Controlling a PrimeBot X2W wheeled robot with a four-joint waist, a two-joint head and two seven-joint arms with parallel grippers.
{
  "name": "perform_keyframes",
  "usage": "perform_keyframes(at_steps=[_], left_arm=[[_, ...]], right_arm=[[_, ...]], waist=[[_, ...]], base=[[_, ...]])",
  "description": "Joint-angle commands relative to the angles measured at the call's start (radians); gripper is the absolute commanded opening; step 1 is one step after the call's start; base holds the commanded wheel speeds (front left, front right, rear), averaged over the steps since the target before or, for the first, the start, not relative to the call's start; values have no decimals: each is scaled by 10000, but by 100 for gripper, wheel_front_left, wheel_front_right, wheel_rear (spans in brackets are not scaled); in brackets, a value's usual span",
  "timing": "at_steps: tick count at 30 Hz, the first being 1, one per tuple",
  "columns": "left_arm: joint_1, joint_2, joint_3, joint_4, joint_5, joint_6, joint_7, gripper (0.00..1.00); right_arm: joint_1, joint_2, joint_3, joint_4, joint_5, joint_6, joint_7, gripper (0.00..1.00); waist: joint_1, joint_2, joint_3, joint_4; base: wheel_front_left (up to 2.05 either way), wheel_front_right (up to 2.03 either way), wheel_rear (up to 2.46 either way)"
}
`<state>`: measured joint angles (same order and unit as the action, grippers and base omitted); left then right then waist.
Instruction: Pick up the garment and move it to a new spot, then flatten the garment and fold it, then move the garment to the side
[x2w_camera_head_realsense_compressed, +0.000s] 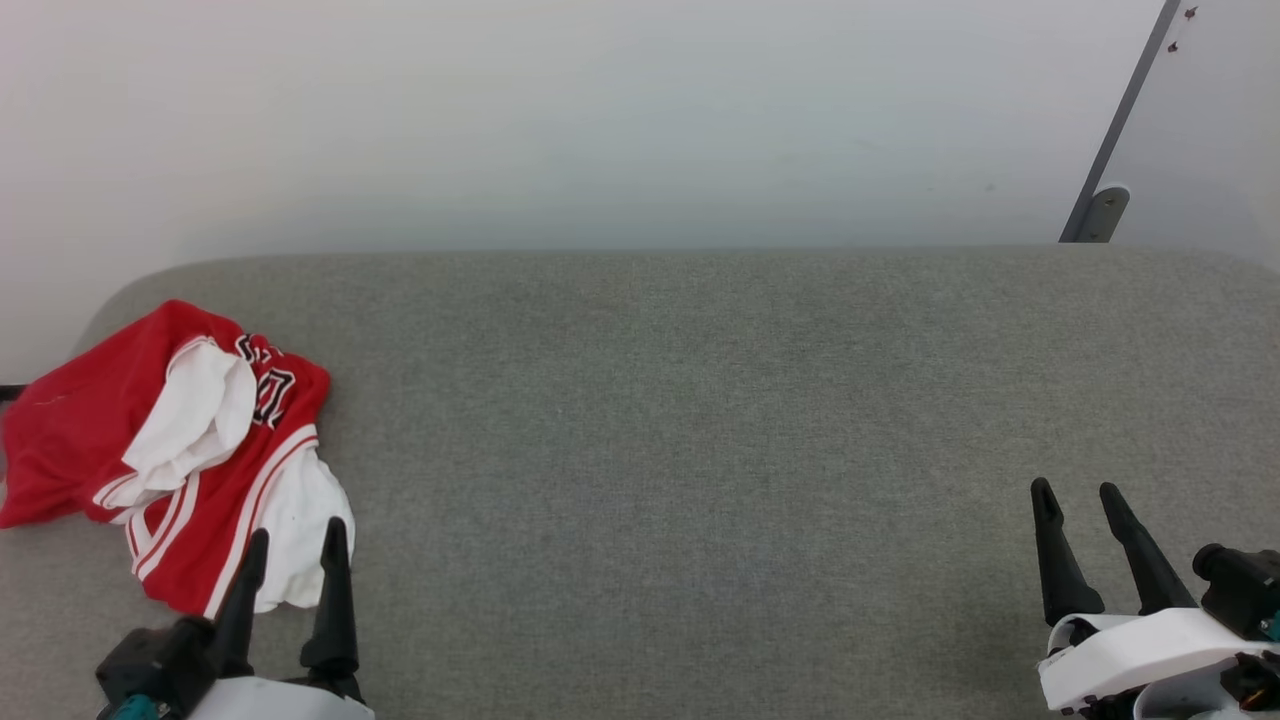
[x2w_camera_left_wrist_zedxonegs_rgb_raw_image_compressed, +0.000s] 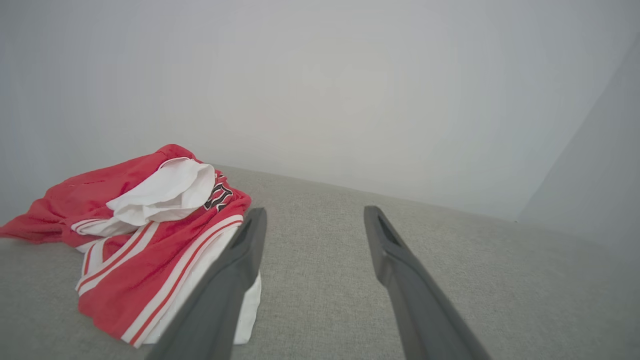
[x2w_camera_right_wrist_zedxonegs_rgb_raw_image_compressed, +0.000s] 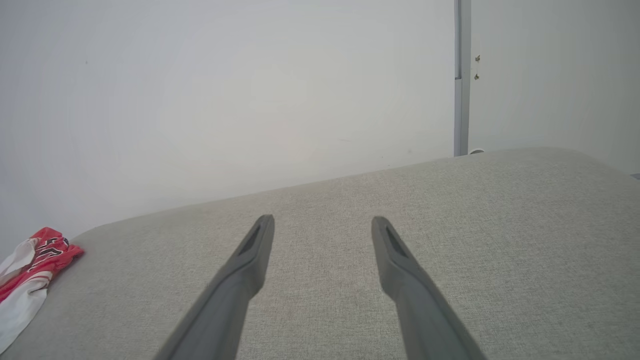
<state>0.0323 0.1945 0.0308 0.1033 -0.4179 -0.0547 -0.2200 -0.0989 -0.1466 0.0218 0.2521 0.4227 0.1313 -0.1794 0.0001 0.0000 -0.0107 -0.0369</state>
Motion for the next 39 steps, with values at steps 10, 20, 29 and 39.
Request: perform_keyframes(at_steps=[10,20,29,39], left_arm=[[129,-89,126,-144,979,-235,-230,100],[212,-126,151,-228,1810,-406,-408,100],[240,-181,193,-265,2120,-513,-442,100],[266,-252,219,-275,2160,-585,-442,100]], right_arm=[[-153,-100,83,-89,-753,-9,-245,100],[-99,-157,132,-141,-1364,-10,-421,100],[-41,-156,131,-179,-1520,-10,-468,100],[-14,-100,78,-182,-1620,-10,-490,100]], waist=[[-1,0,-43,-25],[-1,0,-57,-41],[-1,0,-26,-39],[-1,0,-22,-44]], base=[[0,0,0],[0,0,0],[0,0,0],[0,0,0]])
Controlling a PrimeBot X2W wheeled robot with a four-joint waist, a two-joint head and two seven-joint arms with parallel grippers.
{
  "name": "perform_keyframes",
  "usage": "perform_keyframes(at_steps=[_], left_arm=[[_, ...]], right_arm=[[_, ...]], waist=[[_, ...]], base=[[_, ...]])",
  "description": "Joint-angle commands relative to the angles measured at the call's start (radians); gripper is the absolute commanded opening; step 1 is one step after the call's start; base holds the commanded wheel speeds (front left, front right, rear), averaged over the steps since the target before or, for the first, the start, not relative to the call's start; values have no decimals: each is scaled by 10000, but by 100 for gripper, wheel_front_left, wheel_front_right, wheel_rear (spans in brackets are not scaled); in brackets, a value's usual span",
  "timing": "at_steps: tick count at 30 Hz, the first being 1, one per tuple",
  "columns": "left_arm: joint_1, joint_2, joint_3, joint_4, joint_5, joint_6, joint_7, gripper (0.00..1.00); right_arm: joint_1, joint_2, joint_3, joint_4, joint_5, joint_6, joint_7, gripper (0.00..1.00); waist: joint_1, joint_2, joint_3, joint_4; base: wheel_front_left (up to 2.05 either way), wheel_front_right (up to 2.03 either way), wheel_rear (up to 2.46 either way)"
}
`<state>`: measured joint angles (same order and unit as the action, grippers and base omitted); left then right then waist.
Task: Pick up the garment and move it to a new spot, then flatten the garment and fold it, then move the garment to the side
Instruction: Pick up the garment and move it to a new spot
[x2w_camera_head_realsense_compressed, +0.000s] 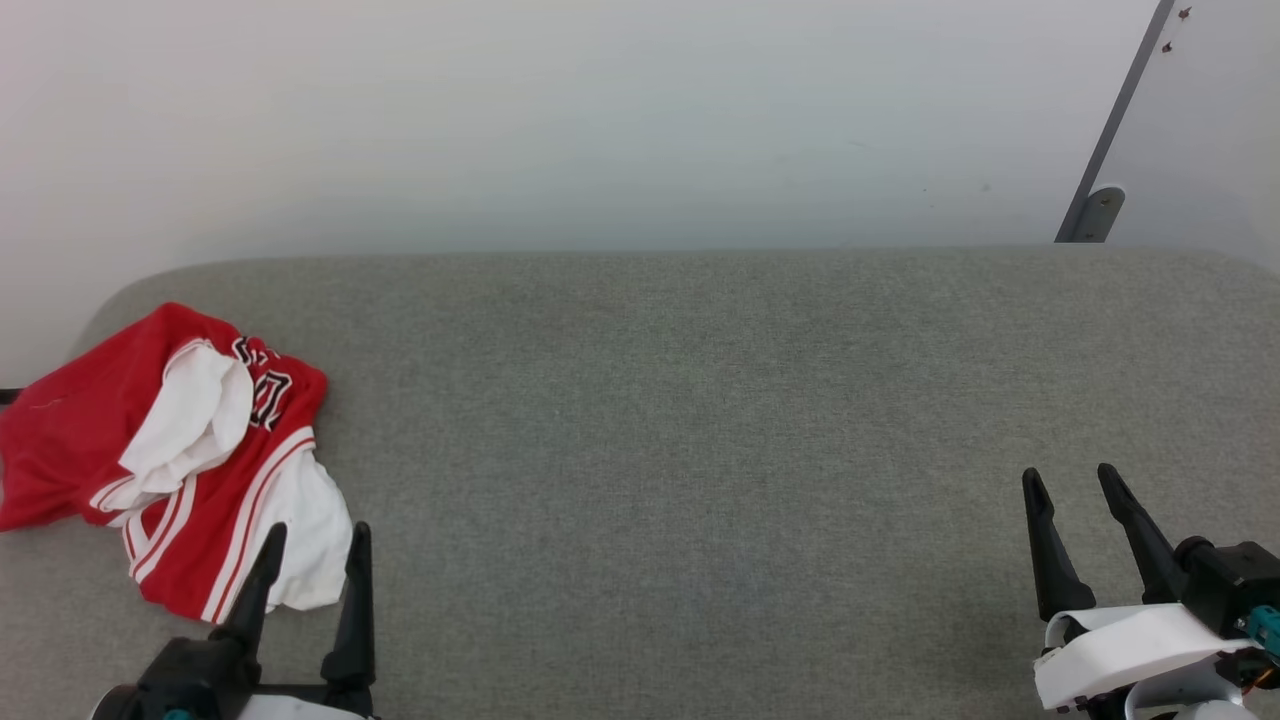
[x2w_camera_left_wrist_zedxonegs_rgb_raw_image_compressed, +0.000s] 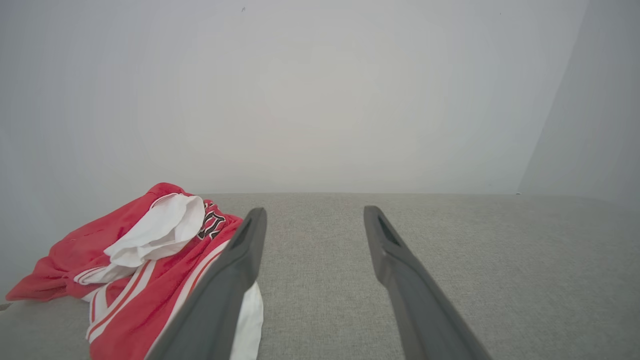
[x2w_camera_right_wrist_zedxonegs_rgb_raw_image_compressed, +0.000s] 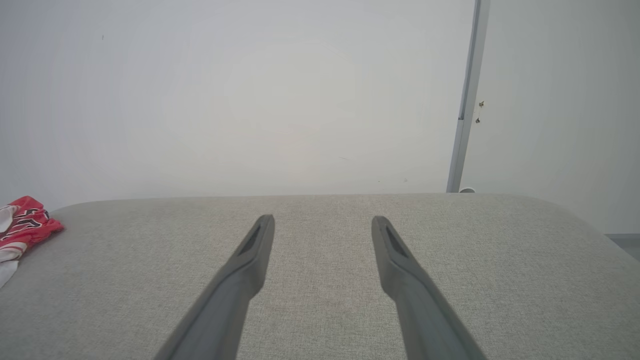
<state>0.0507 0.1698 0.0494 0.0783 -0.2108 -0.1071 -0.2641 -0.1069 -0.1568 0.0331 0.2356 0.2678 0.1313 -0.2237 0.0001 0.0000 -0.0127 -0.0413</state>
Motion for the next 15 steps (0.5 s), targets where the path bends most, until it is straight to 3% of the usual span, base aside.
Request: perform_keyframes(at_steps=[1,8,15], left_arm=[[83,-15,33,-27,89,-72,-1,100],[31,-53,132,77,17,-18,-1,100],[86,-23,366,53,34,162,-1,100]], right_arm=[[70,-4,-39,-15,-64,-10,-36,100],[124,-44,91,-33,88,-10,-73,100],[140,-102,370,-1,225,-10,11,100]], waist=[[-1,0,-5,6],[-1,0,-100,341],[-1,0,-363,1220]], base=[[0,0,0],[0,0,0],[0,0,0]])
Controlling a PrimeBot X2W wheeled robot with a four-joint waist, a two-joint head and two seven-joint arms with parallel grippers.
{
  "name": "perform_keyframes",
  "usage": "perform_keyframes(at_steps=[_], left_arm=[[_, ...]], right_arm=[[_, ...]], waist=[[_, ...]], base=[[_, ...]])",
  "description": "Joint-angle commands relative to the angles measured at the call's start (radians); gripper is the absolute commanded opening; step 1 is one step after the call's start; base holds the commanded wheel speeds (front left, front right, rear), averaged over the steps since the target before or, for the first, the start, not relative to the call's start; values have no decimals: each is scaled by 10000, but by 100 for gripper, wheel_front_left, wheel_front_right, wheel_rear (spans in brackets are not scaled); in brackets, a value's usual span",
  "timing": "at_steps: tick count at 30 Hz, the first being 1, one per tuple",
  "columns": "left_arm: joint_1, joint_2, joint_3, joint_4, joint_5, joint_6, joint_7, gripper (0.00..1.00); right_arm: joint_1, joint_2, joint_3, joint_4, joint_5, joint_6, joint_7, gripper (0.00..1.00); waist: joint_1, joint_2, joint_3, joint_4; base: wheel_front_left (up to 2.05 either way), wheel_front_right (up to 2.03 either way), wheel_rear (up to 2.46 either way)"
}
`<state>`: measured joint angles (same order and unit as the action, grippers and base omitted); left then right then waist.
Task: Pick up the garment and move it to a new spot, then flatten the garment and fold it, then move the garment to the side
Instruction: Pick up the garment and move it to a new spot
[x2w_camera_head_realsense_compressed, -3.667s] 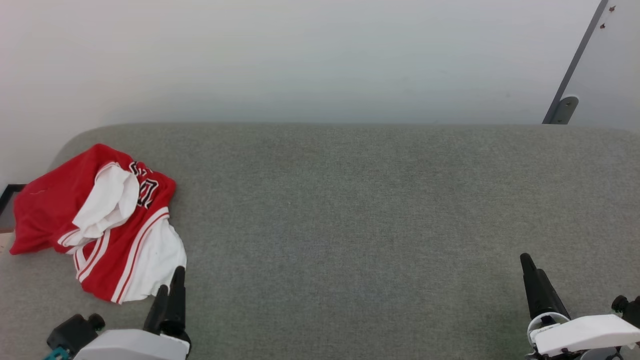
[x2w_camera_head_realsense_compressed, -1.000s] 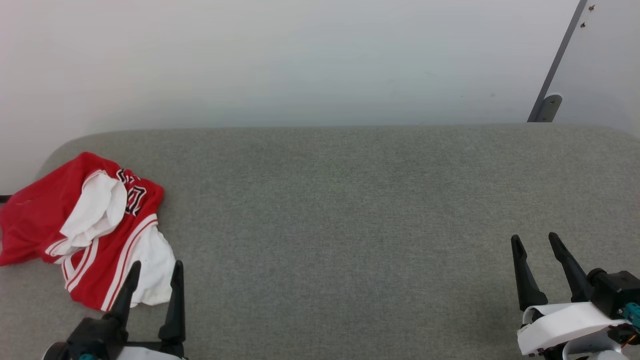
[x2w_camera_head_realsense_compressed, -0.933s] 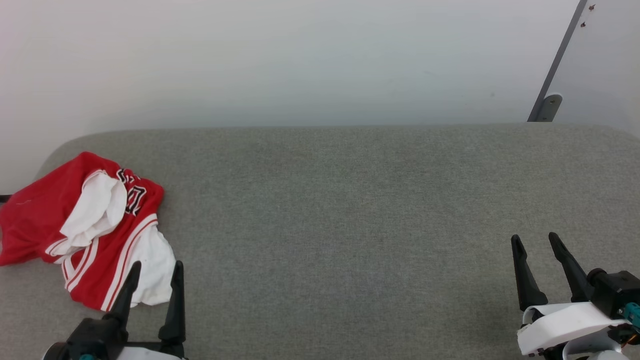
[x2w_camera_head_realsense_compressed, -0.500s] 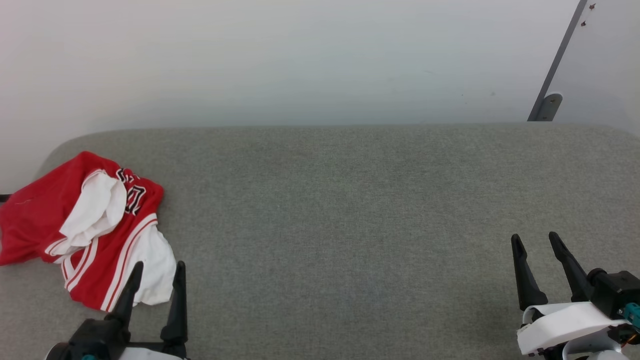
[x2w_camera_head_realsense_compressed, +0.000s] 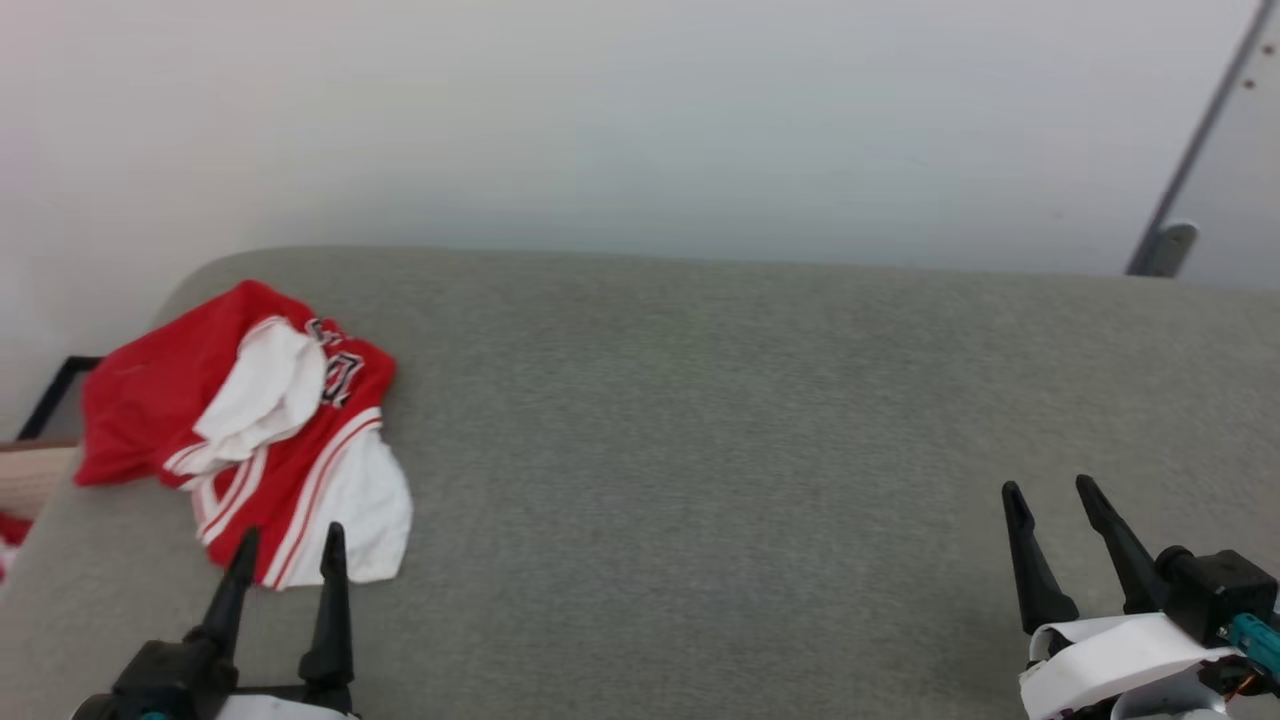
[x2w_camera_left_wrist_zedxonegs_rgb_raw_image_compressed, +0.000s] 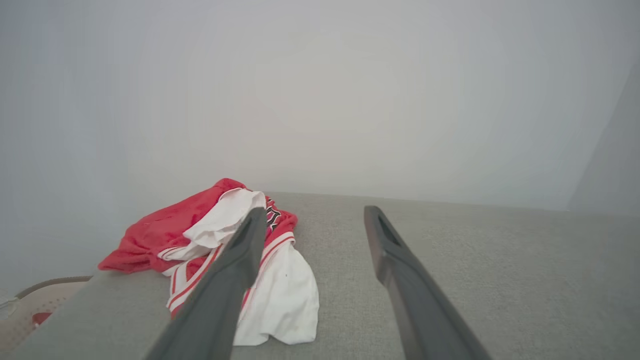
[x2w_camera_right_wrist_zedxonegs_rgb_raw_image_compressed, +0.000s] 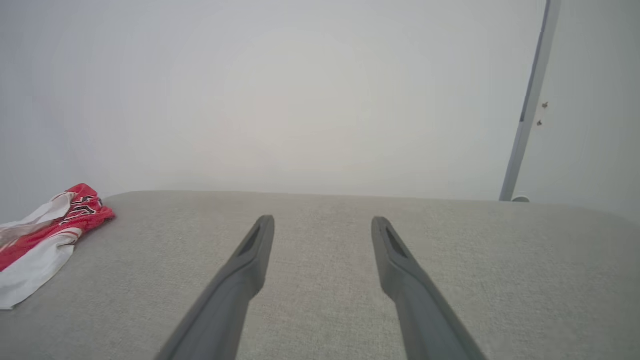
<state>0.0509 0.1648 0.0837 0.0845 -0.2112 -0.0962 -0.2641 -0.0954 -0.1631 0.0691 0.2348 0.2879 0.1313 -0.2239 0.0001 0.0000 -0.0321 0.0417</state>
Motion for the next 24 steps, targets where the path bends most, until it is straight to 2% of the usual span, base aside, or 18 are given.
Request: perform_keyframes(at_steps=[1,13,24], left_arm=[[125,37,77,-15,13,89,-1,100],[367,259,432,-149,-181,381,194,100],[636,283,538,-410,-519,471,436,100]], right_arm=[[19,-58,89,19,15,-10,23,100],[50,-80,757,178,343,-12,76,100],[17,-53,1166,339,425,-12,9,100]], waist=[[-1,0,-208,526],[-1,0,-628,2061],[-1,0,-801,2714]], base=[[0,0,0],[0,0,0],[0,0,0]])
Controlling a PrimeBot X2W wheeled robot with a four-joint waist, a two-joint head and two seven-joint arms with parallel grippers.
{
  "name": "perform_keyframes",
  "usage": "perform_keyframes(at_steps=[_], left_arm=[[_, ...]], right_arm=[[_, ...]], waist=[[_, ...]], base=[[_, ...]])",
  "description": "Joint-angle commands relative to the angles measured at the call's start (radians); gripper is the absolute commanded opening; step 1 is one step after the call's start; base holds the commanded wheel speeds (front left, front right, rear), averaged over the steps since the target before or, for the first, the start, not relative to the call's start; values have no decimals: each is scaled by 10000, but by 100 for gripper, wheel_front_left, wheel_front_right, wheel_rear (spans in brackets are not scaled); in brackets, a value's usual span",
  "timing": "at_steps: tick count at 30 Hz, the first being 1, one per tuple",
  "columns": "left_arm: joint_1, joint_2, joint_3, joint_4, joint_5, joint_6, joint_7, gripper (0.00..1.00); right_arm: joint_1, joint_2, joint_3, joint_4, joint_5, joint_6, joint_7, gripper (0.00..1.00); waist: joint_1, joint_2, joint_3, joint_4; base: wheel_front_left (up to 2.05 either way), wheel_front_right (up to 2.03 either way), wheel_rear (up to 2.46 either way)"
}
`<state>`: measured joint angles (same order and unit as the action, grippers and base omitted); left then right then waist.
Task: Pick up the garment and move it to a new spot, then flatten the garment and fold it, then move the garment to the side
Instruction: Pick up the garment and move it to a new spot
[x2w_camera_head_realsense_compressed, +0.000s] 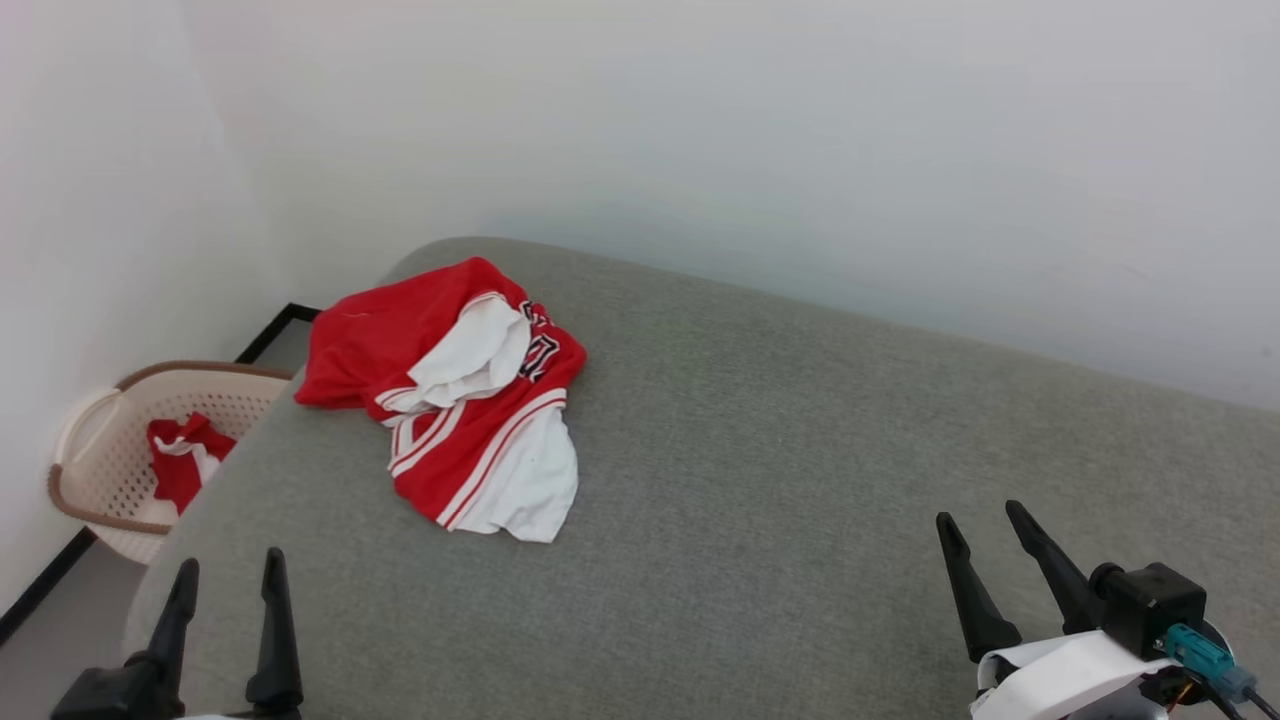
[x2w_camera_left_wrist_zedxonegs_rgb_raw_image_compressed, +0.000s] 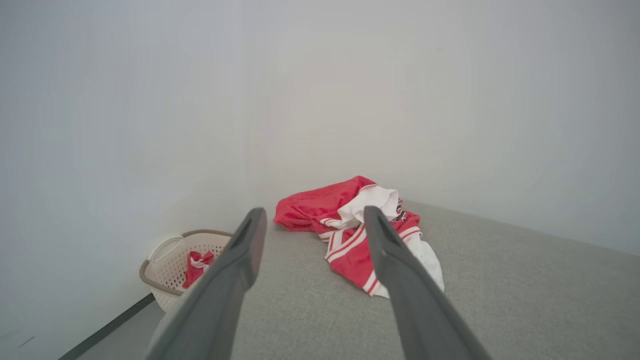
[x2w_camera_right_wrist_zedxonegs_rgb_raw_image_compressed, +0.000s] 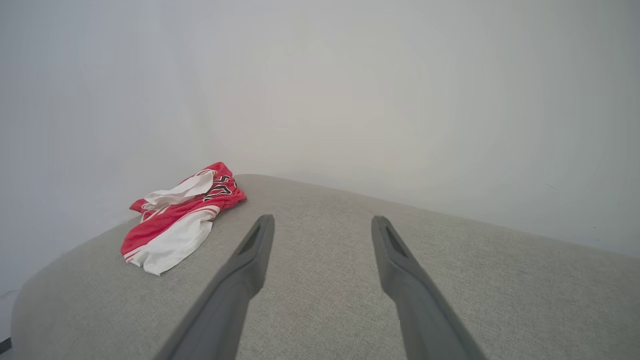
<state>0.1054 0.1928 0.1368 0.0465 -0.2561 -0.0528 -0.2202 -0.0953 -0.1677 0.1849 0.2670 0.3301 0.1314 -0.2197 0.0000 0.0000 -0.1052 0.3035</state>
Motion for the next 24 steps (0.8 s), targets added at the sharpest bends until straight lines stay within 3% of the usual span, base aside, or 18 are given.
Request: perform_keyframes(at_steps=[1,14,24], left_arm=[[107,-15,17,-48,-115,47,31,100],[-656,276,324,-42,-1337,-306,821,100],[-2739,1619,370,692,-2956,-709,2233,100]], right_arm=[[17,-32,16,22,30,-14,-36,100],[-191,-258,-30,-107,86,-14,131,100],[-662,-367,-136,-568,-189,-14,464,100]], waist=[[0,0,-64,105],[0,0,368,-393],[0,0,1750,-1314]], base=[[0,0,0],[0,0,0],[0,0,0]])
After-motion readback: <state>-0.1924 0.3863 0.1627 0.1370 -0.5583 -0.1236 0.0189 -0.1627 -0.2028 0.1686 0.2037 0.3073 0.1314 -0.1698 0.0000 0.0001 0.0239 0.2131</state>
